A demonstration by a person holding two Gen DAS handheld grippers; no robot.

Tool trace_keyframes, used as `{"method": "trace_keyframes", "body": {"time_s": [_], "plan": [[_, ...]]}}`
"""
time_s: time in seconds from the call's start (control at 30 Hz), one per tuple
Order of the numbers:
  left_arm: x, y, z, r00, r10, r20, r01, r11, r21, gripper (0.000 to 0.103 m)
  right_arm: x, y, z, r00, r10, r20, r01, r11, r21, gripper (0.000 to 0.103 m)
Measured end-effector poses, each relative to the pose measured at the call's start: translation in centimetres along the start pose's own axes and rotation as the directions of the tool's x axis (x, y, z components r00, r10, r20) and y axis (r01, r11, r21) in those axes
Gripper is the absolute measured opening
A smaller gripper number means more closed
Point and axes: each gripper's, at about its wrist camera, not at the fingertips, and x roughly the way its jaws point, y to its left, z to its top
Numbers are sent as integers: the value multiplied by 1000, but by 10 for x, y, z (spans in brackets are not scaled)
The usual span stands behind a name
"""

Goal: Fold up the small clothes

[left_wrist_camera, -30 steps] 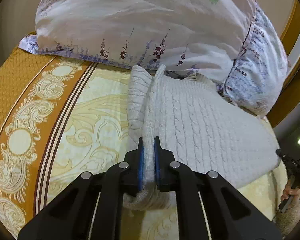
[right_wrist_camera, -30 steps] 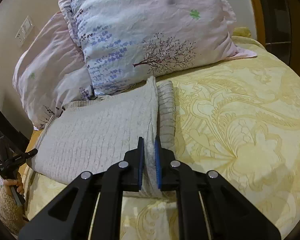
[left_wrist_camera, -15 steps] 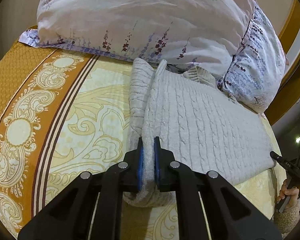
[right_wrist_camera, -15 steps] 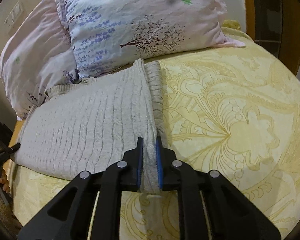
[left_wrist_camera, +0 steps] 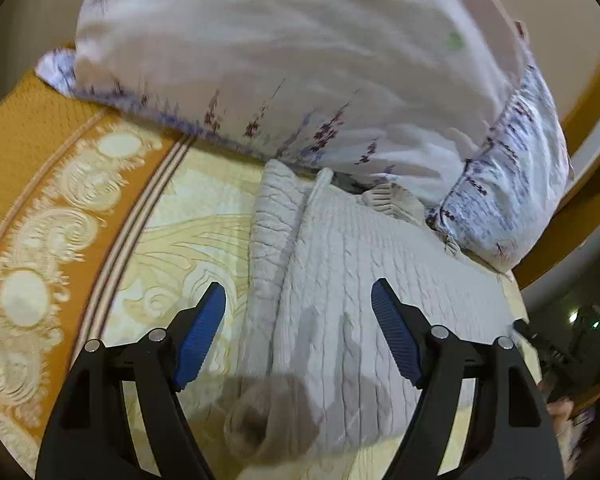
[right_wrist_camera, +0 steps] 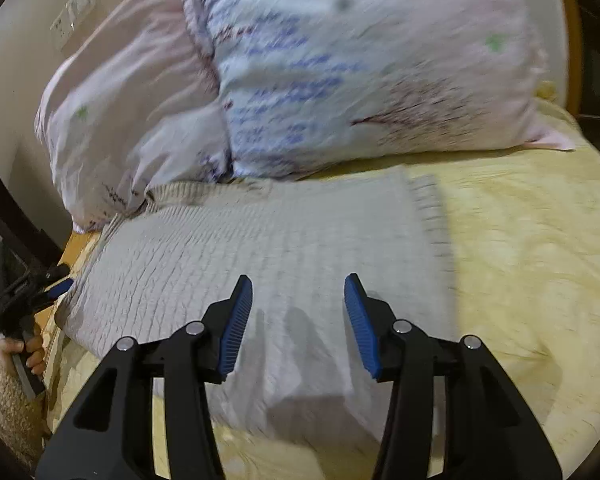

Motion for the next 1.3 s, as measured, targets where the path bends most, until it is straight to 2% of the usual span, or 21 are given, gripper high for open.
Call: {"method": "trace_keyframes", "body": {"time_s": [0.17,0.33,0.57,0.93,1.0,1.1,1.2,1.3], "plan": [[19,6,6,999,-5,-41,3,999,-53,76,30,16,-3,994,-95,-52,90,993,-82,51],[28,3,8,999,-11,-51,8,999,-47,76,27,5,-6,996,-78,-47,77,997,-20,49],[33,1,11,998,-22,-54,19,998,-54,75,19,-19,-10,999,-6,-32,9,995,100,49],[41,-2,11,997,-11,-78,4,996,-89,42,21,-19,-8,1000,8,-30,-5,995,98,49],[42,-2,9,996,-27,-90,17,995,-100,32,20,-19,-8,999,13,-30,-10,995,101,50],[44,-5,8,995,-32,-98,21,994,-105,26,20,-19,-8,999,19,-28,-16,995,101,52],[43,-9,8,993,-74,-95,61,989,-135,23,20,-18,-8,999,23,-25,-20,995,97,55],[33,-21,14,986,-155,-60,144,977,-157,21,21,-18,-8,999,27,-23,-25,996,91,58]]}}
